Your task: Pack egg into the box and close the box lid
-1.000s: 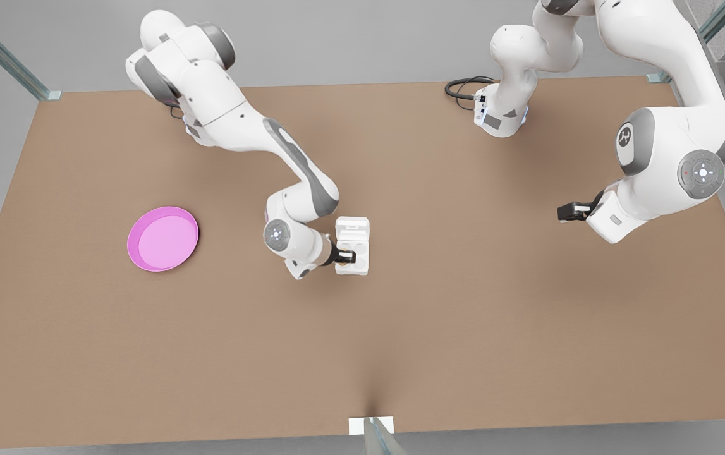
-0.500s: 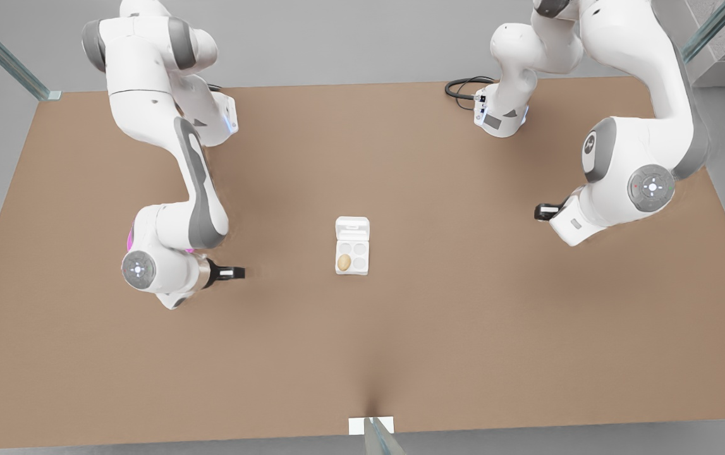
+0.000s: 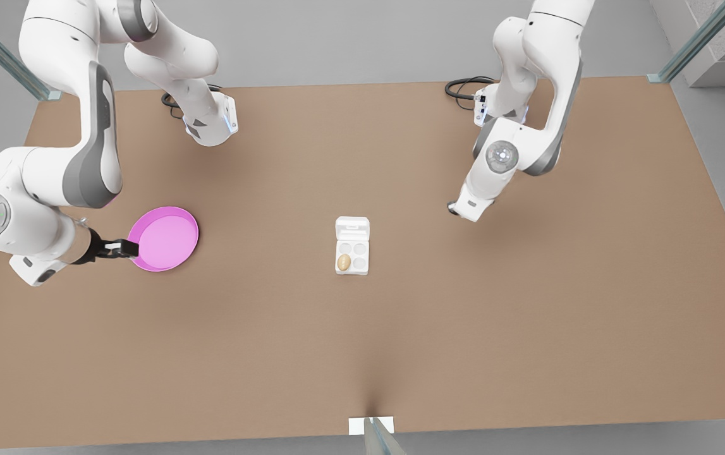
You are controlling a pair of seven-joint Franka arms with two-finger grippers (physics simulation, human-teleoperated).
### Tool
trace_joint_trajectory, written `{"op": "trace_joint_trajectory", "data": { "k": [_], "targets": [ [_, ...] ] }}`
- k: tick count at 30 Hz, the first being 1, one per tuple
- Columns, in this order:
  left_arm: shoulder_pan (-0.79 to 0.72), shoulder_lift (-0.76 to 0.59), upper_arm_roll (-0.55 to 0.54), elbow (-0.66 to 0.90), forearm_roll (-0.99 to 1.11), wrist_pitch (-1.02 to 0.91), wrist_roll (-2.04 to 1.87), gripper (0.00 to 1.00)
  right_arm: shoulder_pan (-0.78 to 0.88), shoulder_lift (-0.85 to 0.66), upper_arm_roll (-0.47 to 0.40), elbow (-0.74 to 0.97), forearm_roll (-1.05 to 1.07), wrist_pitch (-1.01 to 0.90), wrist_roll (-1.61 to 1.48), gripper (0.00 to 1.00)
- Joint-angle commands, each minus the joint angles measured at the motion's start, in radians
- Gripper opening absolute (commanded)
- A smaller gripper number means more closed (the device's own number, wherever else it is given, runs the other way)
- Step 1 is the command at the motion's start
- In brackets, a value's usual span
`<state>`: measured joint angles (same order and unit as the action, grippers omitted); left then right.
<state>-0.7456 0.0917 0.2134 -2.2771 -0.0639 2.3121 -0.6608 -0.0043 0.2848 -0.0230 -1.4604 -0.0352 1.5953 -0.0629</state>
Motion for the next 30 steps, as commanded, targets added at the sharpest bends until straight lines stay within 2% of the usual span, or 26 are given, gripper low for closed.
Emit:
{"op": "trace_joint_trajectory", "data": {
  "k": [1,5,8,13,25,30],
  "targets": [
    [-0.228,0.011,0.000,0.014,-0.034,-0.002,-0.022,0.21,0.000,0.001,0.000,0.000,0.000,0.000,0.000,1.00],
    [-0.399,0.134,0.000,0.171,-0.134,-0.013,-0.148,0.21,0.001,0.001,0.000,0.000,0.000,-0.002,0.000,1.00],
    [-0.400,0.191,-0.016,0.238,-0.136,-0.014,-0.183,0.21,0.001,0.001,0.000,0.000,0.000,-0.002,0.000,1.00],
    [-0.403,0.379,-0.016,0.487,-0.169,-0.014,-0.250,0.21,0.001,0.001,0.000,0.000,0.000,-0.002,0.000,1.00],
    [-0.393,0.456,-0.011,0.557,-0.149,-0.019,-0.230,0.21,0.003,0.014,0.000,0.014,-0.002,-0.002,0.002,1.00],
    [-0.379,0.516,-0.009,0.633,-0.145,-0.028,-0.215,0.21,0.003,0.016,0.000,0.015,-0.002,-0.003,0.002,1.00]
  ]
}}
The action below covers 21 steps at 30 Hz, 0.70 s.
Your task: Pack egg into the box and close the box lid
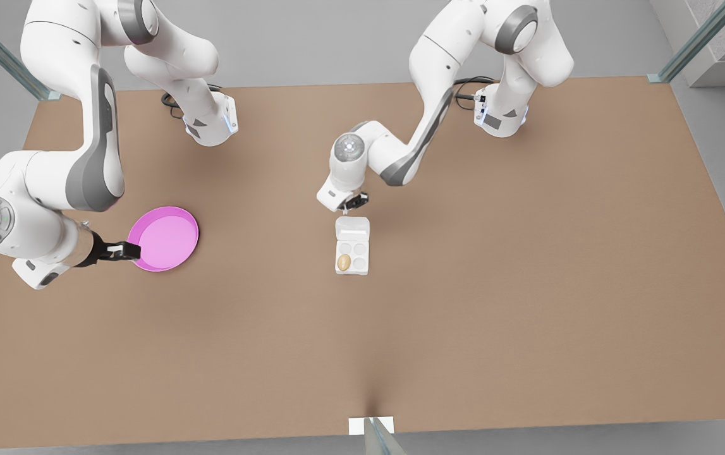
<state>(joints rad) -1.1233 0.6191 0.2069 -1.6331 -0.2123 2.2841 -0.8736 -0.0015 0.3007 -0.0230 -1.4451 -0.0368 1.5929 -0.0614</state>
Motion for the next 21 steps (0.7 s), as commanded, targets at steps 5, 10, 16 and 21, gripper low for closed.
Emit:
{"op": "trace_joint_trajectory", "data": {
  "k": [5,10,16,21],
  "targets": [
    [0.023,0.050,0.006,0.075,0.004,0.000,0.019,0.21,0.003,0.003,0.000,-0.001,0.002,-0.002,0.000,1.00],
    [0.043,0.061,0.008,0.174,0.005,-0.118,0.018,0.21,0.003,0.003,0.000,0.000,0.002,-0.002,0.000,1.00],
    [0.056,0.125,0.008,0.298,0.004,-0.187,0.012,0.21,0.003,0.003,0.000,0.000,0.000,-0.002,0.000,1.00],
    [0.552,-0.051,0.039,0.495,-0.004,-0.759,0.562,1.00,0.000,0.003,0.000,0.011,0.002,-0.002,0.000,1.00]
  ]
}}
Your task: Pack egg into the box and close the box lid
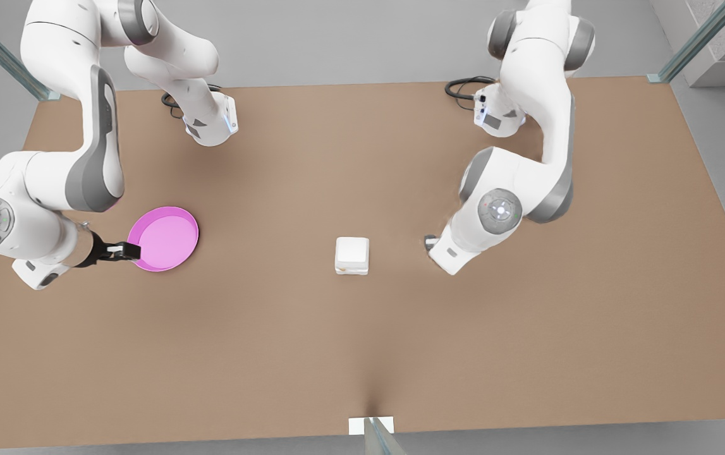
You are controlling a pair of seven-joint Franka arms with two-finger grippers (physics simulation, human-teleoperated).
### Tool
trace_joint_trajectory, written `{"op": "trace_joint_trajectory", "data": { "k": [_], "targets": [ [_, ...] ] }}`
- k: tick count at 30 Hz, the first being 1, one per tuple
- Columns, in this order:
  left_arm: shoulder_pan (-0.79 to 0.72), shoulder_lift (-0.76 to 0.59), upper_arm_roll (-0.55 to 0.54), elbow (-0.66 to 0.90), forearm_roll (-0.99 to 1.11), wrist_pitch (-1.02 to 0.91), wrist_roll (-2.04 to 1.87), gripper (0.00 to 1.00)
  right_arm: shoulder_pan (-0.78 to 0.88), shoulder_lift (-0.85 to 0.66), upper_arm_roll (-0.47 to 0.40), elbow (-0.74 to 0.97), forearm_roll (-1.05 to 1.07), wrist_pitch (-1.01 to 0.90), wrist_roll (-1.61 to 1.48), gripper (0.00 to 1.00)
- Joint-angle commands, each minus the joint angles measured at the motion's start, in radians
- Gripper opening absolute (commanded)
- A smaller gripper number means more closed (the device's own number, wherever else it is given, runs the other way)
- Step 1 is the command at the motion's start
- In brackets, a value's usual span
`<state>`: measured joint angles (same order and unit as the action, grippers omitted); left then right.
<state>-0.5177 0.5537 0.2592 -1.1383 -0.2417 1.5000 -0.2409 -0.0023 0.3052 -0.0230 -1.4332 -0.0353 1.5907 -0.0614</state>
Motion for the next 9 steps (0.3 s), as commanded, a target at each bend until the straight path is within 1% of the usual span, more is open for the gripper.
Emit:
{"op": "trace_joint_trajectory", "data": {
  "k": [1,2,3,4,5,6,7,9],
  "targets": [
    [0.007,-0.007,0.029,-0.001,0.029,-0.018,0.062,1.00,-0.001,0.000,0.000,0.000,0.000,0.000,-0.002,1.00],
    [0.021,-0.034,0.135,-0.009,0.015,-0.060,0.167,1.00,-0.001,0.000,0.000,0.000,0.000,0.000,0.000,1.00],
    [0.157,-0.142,0.034,-0.092,0.033,-0.052,0.173,1.00,-0.001,0.000,0.000,0.002,0.002,0.000,0.000,1.00],
    [0.314,-0.276,-0.210,-0.245,0.242,-0.008,0.173,1.00,-0.002,0.002,0.000,0.002,0.005,0.002,0.000,1.00],
    [0.375,-0.351,-0.253,-0.291,0.262,0.000,0.184,1.00,-0.004,0.003,-0.002,0.013,0.006,0.000,-0.002,1.00],
    [0.387,-0.402,-0.253,-0.297,0.265,-0.052,0.189,1.00,-0.007,0.006,-0.002,0.016,0.008,0.000,-0.002,1.00],
    [0.407,-0.431,-0.255,-0.297,0.266,-0.086,0.192,1.00,-0.007,0.006,-0.002,0.016,0.012,0.000,-0.002,1.00],
    [0.410,-0.434,-0.255,-0.299,0.268,-0.099,0.192,1.00,-0.008,0.006,-0.002,0.016,0.014,0.002,-0.002,1.00]
  ]
}}
